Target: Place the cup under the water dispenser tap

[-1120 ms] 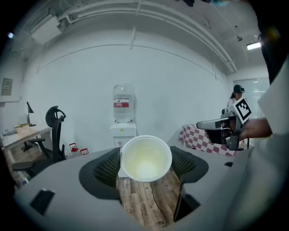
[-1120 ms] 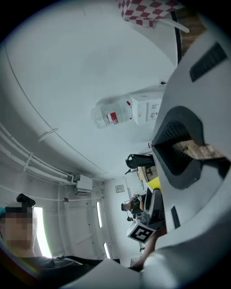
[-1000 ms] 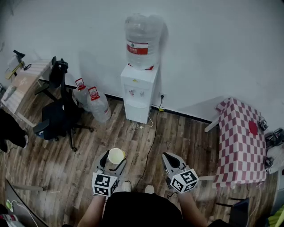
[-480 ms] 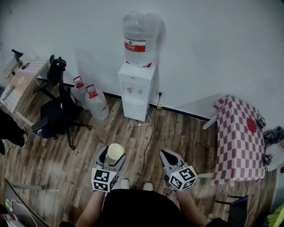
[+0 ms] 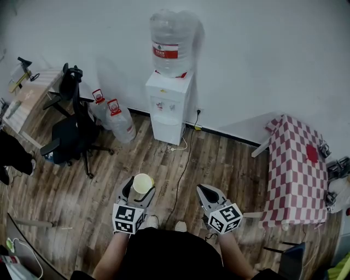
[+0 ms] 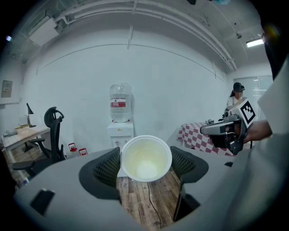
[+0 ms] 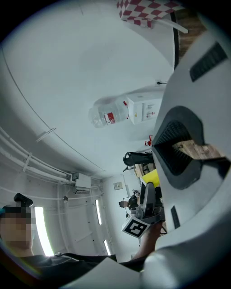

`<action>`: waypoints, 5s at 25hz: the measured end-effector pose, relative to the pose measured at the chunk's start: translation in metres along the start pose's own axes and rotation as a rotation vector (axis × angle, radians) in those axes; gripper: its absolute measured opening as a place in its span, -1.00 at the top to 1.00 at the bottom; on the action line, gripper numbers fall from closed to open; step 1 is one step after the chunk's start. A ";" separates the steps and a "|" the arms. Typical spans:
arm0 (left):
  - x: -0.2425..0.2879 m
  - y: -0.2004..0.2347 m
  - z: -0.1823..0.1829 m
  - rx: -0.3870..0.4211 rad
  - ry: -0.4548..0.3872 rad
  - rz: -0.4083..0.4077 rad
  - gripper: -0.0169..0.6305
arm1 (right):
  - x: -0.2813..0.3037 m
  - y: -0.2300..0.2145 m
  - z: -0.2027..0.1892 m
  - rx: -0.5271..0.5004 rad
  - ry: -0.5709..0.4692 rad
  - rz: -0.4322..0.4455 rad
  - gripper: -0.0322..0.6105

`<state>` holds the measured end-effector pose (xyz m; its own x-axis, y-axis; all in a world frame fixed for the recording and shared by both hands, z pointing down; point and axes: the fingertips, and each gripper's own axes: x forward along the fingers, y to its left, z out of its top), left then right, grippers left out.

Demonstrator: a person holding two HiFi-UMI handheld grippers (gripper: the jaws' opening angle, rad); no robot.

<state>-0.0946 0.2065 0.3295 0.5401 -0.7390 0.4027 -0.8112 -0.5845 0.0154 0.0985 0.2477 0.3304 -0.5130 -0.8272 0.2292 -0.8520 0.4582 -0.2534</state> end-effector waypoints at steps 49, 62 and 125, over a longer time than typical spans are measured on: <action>0.210 0.114 0.048 -0.005 0.042 -0.154 -0.16 | 0.188 -0.098 0.058 -0.032 0.119 -0.054 0.87; 0.258 0.152 0.051 -0.016 0.047 -0.244 -0.16 | 0.231 -0.105 0.059 -0.021 0.152 -0.125 0.87; 0.678 0.310 -0.194 0.003 0.149 0.025 -0.17 | 0.565 -0.311 -0.180 -0.132 0.230 0.129 0.87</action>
<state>-0.0227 -0.4110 0.7847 0.4806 -0.6956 0.5340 -0.8232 -0.5678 0.0013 0.0550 -0.3035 0.7075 -0.6151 -0.6712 0.4138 -0.7769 0.6055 -0.1727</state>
